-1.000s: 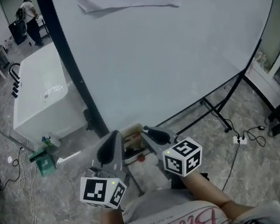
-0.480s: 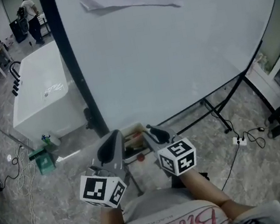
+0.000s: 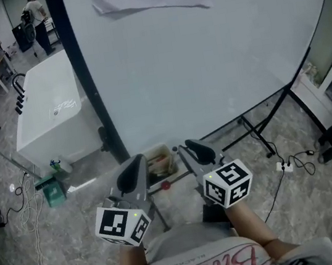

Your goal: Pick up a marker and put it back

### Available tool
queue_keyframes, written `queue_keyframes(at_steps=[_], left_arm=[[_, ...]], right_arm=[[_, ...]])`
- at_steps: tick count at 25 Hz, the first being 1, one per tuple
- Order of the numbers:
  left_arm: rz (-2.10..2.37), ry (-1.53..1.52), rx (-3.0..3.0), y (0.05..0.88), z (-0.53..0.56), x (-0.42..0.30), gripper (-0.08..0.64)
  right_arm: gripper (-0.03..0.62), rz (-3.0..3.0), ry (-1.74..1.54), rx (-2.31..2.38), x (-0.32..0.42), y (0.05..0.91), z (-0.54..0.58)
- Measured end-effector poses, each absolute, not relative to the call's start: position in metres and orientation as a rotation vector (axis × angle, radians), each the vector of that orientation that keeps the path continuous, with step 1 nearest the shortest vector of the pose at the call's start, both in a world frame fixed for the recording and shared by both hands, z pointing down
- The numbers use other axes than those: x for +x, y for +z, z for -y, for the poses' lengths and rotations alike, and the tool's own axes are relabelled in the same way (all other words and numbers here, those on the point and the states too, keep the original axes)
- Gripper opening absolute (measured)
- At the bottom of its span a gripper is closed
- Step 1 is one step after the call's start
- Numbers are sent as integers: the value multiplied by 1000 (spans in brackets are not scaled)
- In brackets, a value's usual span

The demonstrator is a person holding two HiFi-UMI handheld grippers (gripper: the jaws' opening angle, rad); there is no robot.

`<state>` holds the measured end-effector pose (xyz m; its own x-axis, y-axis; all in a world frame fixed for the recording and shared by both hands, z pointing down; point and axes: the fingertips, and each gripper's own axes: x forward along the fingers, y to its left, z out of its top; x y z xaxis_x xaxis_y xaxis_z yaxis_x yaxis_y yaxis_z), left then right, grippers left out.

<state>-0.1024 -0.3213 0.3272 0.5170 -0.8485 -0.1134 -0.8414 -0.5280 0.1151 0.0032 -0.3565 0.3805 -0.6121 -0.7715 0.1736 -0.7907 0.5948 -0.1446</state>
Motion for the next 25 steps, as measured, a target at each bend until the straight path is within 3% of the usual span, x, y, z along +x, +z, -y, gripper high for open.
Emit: queue_keyframes(at_steps=[3,25], left_arm=[[1494,-241,2702,327,321,-101,0],[1459,-223,2764,318,302,-89,0]], right_arm=[[4,2782,226,1393,12,351,349],[0,2859,44,1386,16,317,313]])
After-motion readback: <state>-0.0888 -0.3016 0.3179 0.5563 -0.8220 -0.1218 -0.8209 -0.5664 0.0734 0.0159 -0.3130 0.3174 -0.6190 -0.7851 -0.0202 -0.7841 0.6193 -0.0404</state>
